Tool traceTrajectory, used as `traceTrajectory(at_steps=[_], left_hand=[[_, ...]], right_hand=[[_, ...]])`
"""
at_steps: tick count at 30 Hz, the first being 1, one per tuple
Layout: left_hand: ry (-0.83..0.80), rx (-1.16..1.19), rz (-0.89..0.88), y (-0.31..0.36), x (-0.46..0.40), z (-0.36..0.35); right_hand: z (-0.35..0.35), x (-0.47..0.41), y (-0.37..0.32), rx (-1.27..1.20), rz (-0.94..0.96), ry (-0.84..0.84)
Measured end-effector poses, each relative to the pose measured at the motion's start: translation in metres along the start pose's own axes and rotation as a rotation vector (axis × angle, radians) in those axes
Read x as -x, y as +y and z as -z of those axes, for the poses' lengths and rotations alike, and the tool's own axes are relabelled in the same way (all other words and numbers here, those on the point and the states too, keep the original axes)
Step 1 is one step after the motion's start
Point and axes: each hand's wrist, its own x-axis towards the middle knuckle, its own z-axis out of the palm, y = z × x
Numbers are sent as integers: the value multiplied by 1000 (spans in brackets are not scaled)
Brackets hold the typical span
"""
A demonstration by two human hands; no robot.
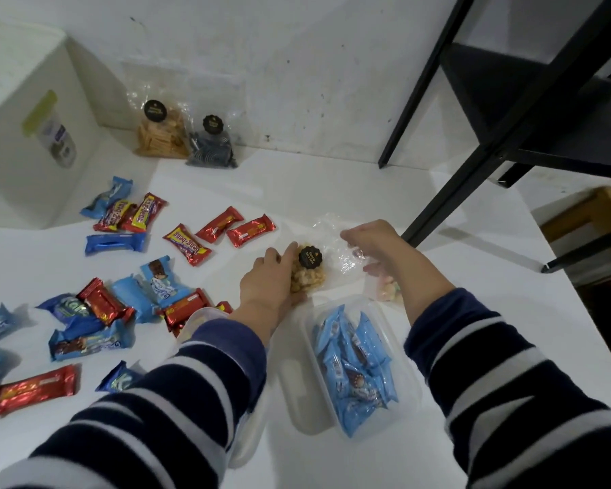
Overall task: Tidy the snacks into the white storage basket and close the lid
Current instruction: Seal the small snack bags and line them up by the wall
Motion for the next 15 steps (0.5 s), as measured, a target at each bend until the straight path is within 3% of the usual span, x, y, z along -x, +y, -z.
traceTrajectory(at_steps=[7,12,15], left_hand=[[-13,-3,-6,-3,0,-2],[-15,0,-11,-3,1,-3],[-6,13,-17,-4,1,-4]], right_hand=[[-7,-10,-4,84,107,91],[-10,-11,-6,40,48,11],[-13,-15,-9,58,135,45]])
